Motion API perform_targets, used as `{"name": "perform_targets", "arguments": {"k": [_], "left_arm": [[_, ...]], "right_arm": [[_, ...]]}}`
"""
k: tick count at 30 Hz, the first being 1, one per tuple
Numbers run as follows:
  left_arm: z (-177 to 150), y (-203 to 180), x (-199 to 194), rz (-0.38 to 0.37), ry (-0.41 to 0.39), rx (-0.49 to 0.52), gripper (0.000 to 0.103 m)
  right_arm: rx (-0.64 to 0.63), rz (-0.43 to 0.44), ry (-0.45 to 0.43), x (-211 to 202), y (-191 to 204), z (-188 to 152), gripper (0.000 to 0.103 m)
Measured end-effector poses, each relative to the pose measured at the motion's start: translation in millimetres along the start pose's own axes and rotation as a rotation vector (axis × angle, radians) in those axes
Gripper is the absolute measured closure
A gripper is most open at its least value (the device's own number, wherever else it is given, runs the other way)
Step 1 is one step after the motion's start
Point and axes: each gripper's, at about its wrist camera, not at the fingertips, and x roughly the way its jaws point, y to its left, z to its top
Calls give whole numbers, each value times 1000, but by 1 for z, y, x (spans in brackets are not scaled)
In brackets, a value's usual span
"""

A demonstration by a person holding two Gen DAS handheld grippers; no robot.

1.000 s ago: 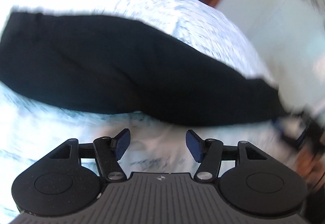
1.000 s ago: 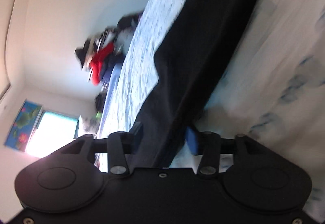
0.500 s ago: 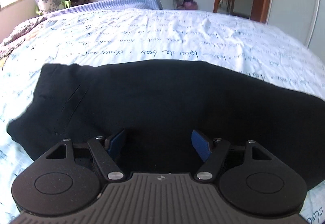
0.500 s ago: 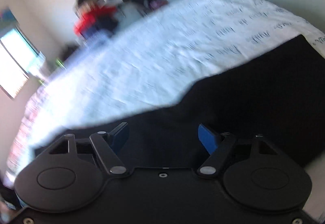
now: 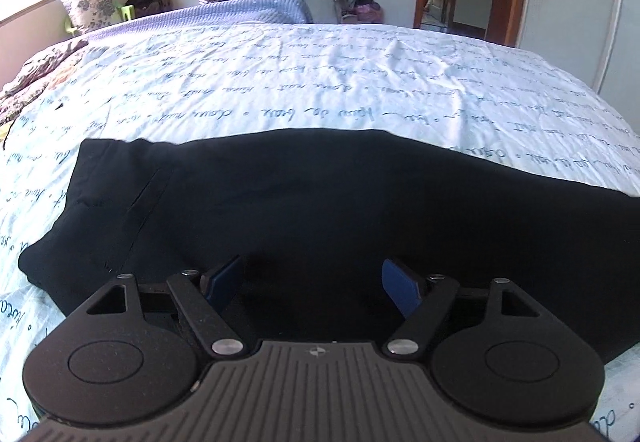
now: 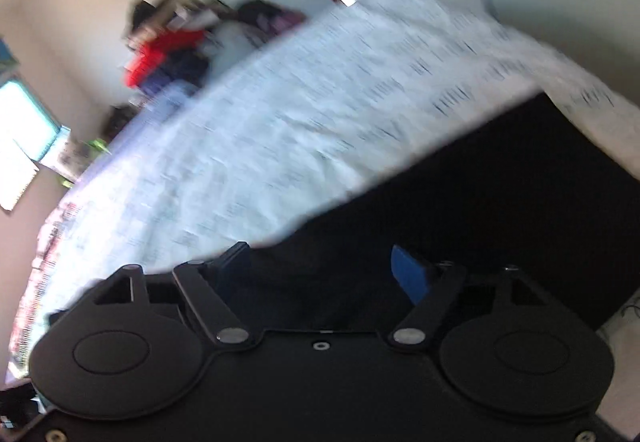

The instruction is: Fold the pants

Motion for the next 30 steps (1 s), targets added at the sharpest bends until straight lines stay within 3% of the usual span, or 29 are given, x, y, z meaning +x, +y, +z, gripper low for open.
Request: {"name": "perform_targets", "arguments": {"k": [2,3,5,6,11,12,14,15,16,18,20,22,23,24,25,26,29,30], "left_arm": [[2,-3,-5,-15,-10,6,24],[4,-3,-7,-20,-12,4,23],[7,-6,-7,-35,-11,-2,23],[9,-9,-5,-46,-9,0,23],[16,-40,4,-82,-28,65,23],[15,-46,9,-86,-22,91,21],[8,-53,24,-58,41,143,19],[5,-52,27,-52,40,139,16],[5,-50,25,-54,28,123,15],[10,-50,21,-69,44,89,18],[17,-55,15,-119,26,58,18],[24,-71,10,-174,-6,68,16],[26,-83,10,-209,-9,90,16],[26,-95,12,-244,2,118,16],[27,-107,15,-267,23,143,17],[26,-118,18,-280,41,161,18],[26,-140,12,-347,23,188,17],[26,-146,9,-369,7,201,16]], "right_arm": [[97,36,-38,-9,-19,6,36],[114,11,-59,-17,-21,10,32],[74,-52,-153,-36,-17,17,26],[63,-38,-178,-42,-16,19,23],[186,132,-112,-21,-41,23,20],[213,138,-86,-10,-51,23,26],[281,119,-98,-2,-72,24,54],[314,102,-110,-7,-79,26,58],[333,71,-128,-15,-81,27,57],[300,37,-166,-32,-74,29,28],[273,117,-189,-46,-70,28,15],[314,260,-165,-47,-77,21,15],[329,244,-133,-42,-82,18,16],[314,151,-103,-36,-88,16,43],[289,90,-97,-35,-93,14,59],[310,74,-106,-41,-99,13,65],[396,183,-260,-87,-113,2,21],[404,179,-309,-102,-115,-5,18]]}}
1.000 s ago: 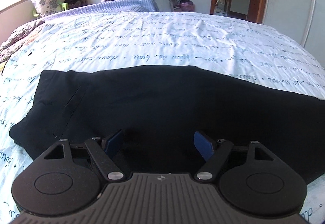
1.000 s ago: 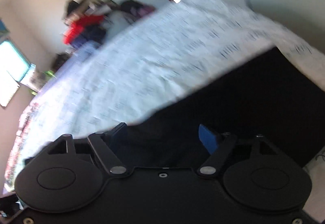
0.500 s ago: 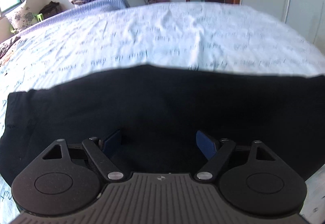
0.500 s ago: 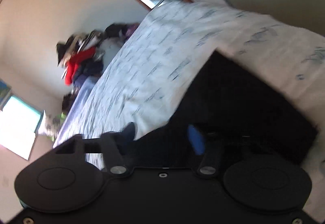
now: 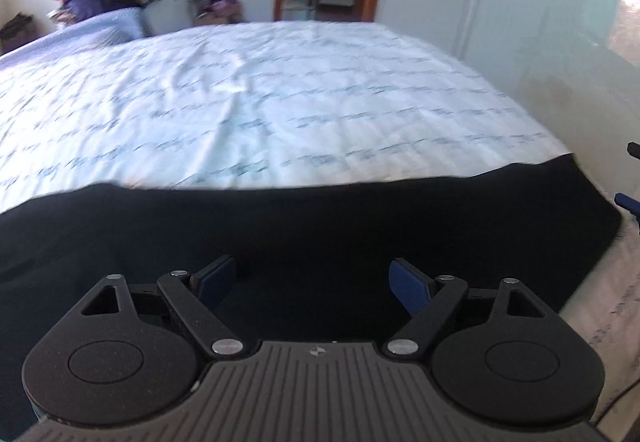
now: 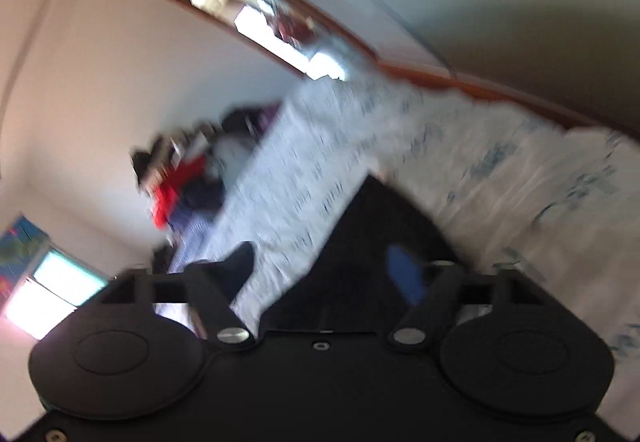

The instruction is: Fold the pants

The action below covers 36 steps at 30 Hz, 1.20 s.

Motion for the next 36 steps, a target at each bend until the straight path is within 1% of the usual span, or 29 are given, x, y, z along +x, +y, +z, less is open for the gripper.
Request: {"name": "perform_targets", "arguments": {"k": [1,3,5,7,9,13,16,17,19,21,23,25,26,27,28,29,30,31,32,33,34,36], "left_arm": [[2,-7,0,-14,-12,13,16],[6,-19,1,-44,-18,27,16],[6,-29,4,-79,-10,35,16],[3,-38,5,-97,-6,43,16],[0,-43,7,-111,7,45,16],[-4,-43,5,-121,26,32,16],[-4,-37,3,-116,23,14,16],[-4,-34,2,-114,20,8,16],[-5,-29,0,-110,20,-3,16],[-6,-25,-1,-108,22,-12,16],[-6,-21,-2,-108,26,-18,16],[-7,-18,-3,-108,24,-21,16],[-7,-16,-4,-107,22,-22,16],[-6,-15,-5,-107,20,-22,16],[-6,-13,-6,-106,18,-22,16],[-5,-11,-7,-104,16,-25,16],[-4,-10,-8,-105,14,-30,16],[-2,-8,-8,-110,17,-40,16],[1,-7,-7,-125,28,-56,16],[7,-6,-5,-157,47,-87,16],[14,-5,-2,-206,68,-134,17],[35,-8,6,-335,107,-237,16]], "right_arm": [[11,-13,-22,-13,-3,-3,18],[57,-60,-3,-26,-13,-8,18],[119,-62,25,-31,-28,-13,19],[138,-70,33,-30,-33,-17,19],[165,-59,47,-24,-33,-15,19],[248,1,95,-5,-37,-15,18],[217,-38,119,5,-27,-15,17],[205,-45,132,8,-22,-16,15],[191,-55,169,16,-14,-21,15],[132,-81,204,28,-4,-28,14],[71,-115,185,34,5,-32,13],[81,-123,151,36,3,-30,14],[108,-124,125,35,0,-30,20],[113,-126,99,33,0,-30,60],[74,-134,90,34,3,-32,92],[28,-160,93,35,8,-34,95],[-24,-157,76,33,16,-38,96],[-94,-143,61,31,28,-43,96],[-195,-153,45,29,44,-48,96],[-302,-167,35,27,62,-56,96],[-391,-178,31,27,76,-65,96],[-511,-192,47,33,92,-82,96]]}}
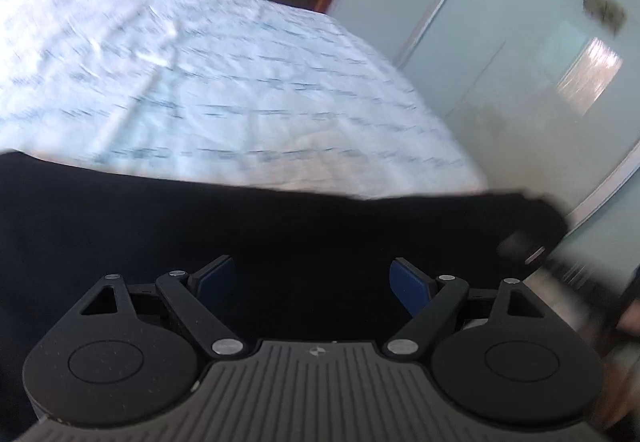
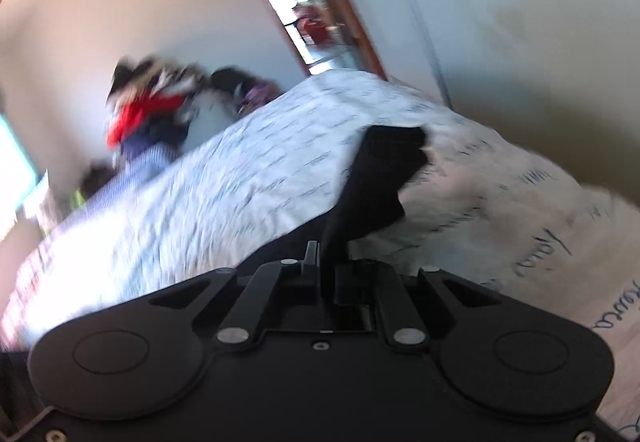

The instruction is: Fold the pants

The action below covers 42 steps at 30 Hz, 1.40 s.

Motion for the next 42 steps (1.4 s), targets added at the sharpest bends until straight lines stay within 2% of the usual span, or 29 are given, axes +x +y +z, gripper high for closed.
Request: {"name": "perform_targets", "arguments": {"k": [3,4,7,11,13,17,21,23,24,25,26,27,28,31,33,37,38,40,42], "left_arm": [[36,-29,29,-214,114,-45,7],[46,-41,41,-246,147,-36,7],[64,-88,70,-210,196,78,7],[70,-146,107,-275,354,213,7],[70,-168,118,-261,385,288,7],[55,-201,136,-151,470,494,10],[39,-218,138,-79,496,658,13],[30,-224,145,-29,496,741,18],[26,-226,150,-7,497,779,26],[21,-229,156,15,495,813,44],[18,-230,159,37,495,835,56],[16,-230,163,60,497,850,72],[16,-230,166,68,484,844,87],[26,-220,163,59,415,759,91],[34,-208,157,52,373,672,93],[50,-172,143,27,352,444,93],[54,-161,140,19,353,374,93],[60,-141,128,9,340,248,93],[65,-126,113,-1,306,177,93]], "right_arm": [[-162,-58,25,9,22,-13,96],[-194,-73,27,10,25,-16,96],[-288,-122,18,9,35,-20,96],[-355,-142,22,9,40,-24,96],[-398,-156,26,12,46,-29,96],[-516,-195,10,8,61,-40,96],[-536,-188,7,8,59,-40,96],[-551,-188,-1,12,65,-42,96],[-567,-195,-5,12,66,-42,96],[-583,-200,-8,11,68,-43,96],[-593,-202,-6,10,69,-43,96],[-599,-203,-5,10,70,-44,96],[-603,-203,-4,9,70,-44,96],[-607,-209,-7,5,71,-46,87],[-621,-209,-23,1,73,-48,62],[-618,-204,-44,-6,74,-50,59],[-631,-215,-49,-7,76,-51,55],[-688,-257,-61,-6,83,-55,46],[-768,-298,-67,-2,91,-62,43]]}}
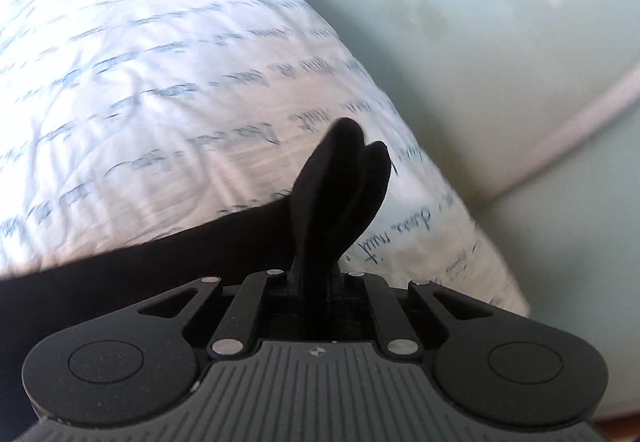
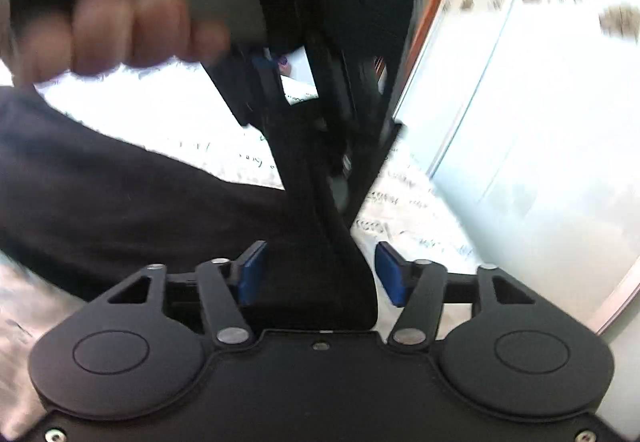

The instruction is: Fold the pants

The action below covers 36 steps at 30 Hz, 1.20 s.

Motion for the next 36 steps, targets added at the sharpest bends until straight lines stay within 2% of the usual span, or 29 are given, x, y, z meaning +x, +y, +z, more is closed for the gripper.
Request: {"name": "perform_targets", "arguments": {"k": [2,3,4,5,9,13,15,17,20,23,30,33,36], "left_arm": [[-1,10,-18,-9,-40,-32,93],[-2,15,-26,-11,-56,-38,93],[-3,19,-35,-11,-74,-38,93],[-4,24,-44,-17,-79,-33,92],[-18,45,-77,-13,-137,-26,92],[-41,89,-117,-17,-203,-94,89],[-61,117,-129,21,-221,-126,86],[-83,146,-128,86,-210,-146,84],[-113,200,-113,131,-140,-271,83],[-131,226,-114,122,-134,-327,84],[-124,247,-145,123,-227,-275,82],[-137,271,-131,132,-156,-293,81],[-145,297,-138,81,-165,-397,82]], "right_arm": [[-39,-5,9,4,9,0,44],[-35,11,20,6,10,-1,70],[-19,32,36,9,10,0,89],[3,51,53,11,9,1,95],[-9,71,-17,-6,18,17,95],[-129,94,-106,-31,43,38,95],[-185,122,-131,-33,61,44,95],[-236,173,-129,-37,83,49,95],[-325,260,-108,-40,124,47,95],[-395,299,-94,-52,149,45,95],[-419,313,-86,-66,175,57,94],[-454,324,-53,-60,194,55,94],[-492,317,-42,-72,212,49,93]]}}
